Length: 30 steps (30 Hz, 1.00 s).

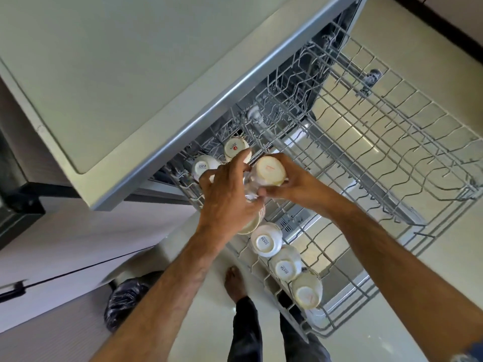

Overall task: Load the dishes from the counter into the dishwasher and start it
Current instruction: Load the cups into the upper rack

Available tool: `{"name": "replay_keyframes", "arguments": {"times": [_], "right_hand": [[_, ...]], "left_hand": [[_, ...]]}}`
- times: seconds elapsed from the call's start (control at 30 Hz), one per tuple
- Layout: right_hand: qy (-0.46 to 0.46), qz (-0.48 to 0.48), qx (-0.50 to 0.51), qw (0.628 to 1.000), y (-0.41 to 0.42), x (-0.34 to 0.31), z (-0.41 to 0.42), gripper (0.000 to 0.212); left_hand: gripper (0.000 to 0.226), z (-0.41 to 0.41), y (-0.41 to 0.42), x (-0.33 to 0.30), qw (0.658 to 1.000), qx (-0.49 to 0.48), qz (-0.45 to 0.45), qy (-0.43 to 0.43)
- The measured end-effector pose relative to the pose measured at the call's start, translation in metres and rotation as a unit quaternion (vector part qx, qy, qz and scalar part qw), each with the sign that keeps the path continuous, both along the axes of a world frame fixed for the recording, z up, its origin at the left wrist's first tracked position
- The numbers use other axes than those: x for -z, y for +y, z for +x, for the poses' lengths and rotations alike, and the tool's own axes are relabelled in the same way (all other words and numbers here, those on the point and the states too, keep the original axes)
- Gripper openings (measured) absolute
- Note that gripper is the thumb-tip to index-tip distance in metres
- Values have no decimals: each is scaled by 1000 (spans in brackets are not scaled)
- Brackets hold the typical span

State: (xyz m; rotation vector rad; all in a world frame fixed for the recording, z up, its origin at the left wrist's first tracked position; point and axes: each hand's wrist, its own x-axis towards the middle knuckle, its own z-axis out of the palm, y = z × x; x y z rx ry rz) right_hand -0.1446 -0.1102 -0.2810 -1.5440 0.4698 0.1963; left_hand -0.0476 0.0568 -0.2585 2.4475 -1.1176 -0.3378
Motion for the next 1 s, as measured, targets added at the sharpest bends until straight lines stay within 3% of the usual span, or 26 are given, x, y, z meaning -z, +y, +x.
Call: {"name": "replay_keyframes", "arguments": {"times": [0.1,0.23,0.33,0.5,0.67,0.83,1.0], "right_hand": [[4,-74,9,997,-9,8,1,70],[-6,-232,-4,973,-16,14,11,70],[22,-240,-30,970,-8,11,29,74],[55,-274,-112,954,10,20,45,76],[73,-219,-99,968,13,34,49,83],[79,-211,-29,974,7,38,44,56],[69,-250,-62,964,7,36,45,54]], "left_hand": [[79,8,14,3,999,17,-3,-48],[67,13,40,16,987,33,84,-133],[71,13,45,24,978,38,146,-143],[72,14,44,25,975,41,156,-150],[72,15,45,28,973,41,168,-154],[69,15,46,31,971,39,167,-164],[66,15,46,31,970,43,163,-173]]}}
